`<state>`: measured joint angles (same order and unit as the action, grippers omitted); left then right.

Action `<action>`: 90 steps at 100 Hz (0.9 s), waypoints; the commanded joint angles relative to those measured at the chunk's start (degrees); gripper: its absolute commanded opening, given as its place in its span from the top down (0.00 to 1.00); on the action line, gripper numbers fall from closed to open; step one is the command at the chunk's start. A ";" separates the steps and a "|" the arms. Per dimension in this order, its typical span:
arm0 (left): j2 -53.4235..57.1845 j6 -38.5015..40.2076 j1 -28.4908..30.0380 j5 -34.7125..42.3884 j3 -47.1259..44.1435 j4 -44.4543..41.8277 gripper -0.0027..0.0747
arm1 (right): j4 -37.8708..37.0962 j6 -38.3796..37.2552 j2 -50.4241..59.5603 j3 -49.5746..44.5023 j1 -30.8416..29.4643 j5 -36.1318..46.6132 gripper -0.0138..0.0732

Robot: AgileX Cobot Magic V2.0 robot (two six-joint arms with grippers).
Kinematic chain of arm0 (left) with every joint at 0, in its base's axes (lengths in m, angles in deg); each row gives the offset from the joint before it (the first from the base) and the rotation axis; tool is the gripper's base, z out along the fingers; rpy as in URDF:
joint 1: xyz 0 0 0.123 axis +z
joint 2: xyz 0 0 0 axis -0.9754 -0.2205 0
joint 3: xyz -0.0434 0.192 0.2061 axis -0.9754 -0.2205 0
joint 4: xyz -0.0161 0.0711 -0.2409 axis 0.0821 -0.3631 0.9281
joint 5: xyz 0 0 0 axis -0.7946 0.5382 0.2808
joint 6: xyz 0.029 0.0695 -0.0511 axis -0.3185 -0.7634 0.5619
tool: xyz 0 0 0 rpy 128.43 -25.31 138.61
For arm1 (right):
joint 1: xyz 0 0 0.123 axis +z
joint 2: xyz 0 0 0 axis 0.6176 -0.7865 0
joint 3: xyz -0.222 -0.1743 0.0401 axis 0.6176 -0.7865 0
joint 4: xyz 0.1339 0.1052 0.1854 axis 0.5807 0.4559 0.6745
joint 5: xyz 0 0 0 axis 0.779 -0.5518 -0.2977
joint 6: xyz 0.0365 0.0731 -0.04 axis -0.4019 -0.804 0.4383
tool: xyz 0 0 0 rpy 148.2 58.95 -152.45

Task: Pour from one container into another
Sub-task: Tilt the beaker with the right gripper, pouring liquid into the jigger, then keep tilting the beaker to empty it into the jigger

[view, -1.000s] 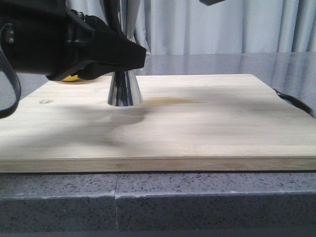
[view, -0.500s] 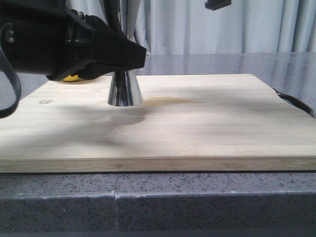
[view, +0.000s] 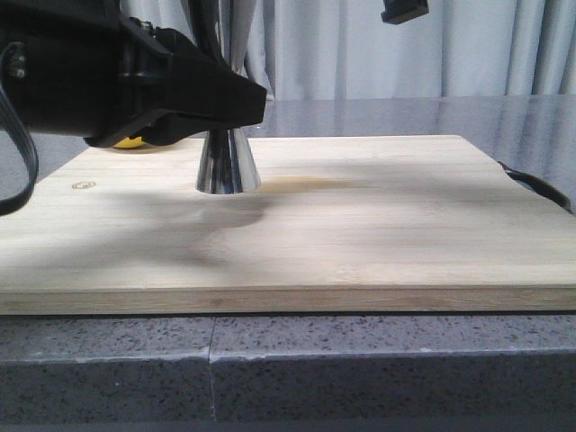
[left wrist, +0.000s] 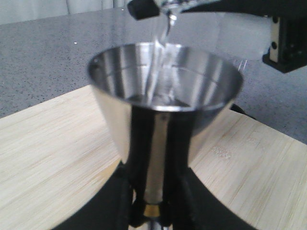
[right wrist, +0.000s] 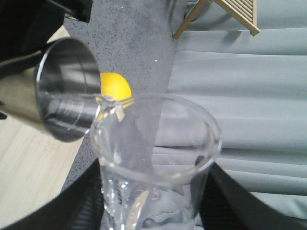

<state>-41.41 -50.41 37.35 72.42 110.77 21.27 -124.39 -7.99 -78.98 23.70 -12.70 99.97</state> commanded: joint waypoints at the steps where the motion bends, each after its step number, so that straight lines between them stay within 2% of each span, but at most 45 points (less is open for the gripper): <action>1: 1.72 0.44 -0.56 4.49 1.84 0.98 0.99 | 1.46 0.09 2.46 2.05 0.12 0.06 0.52; 27: 1.72 0.44 -0.56 4.49 1.84 0.98 0.99 | 1.37 2.44 2.46 2.05 0.12 0.06 0.52; 90: 1.72 0.44 -0.56 4.49 1.84 0.98 0.99 | 1.07 2.55 2.46 3.04 0.12 0.06 0.52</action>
<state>-41.41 -50.41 37.35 72.42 110.77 21.27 -124.90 -5.90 -78.98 24.34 -12.70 100.07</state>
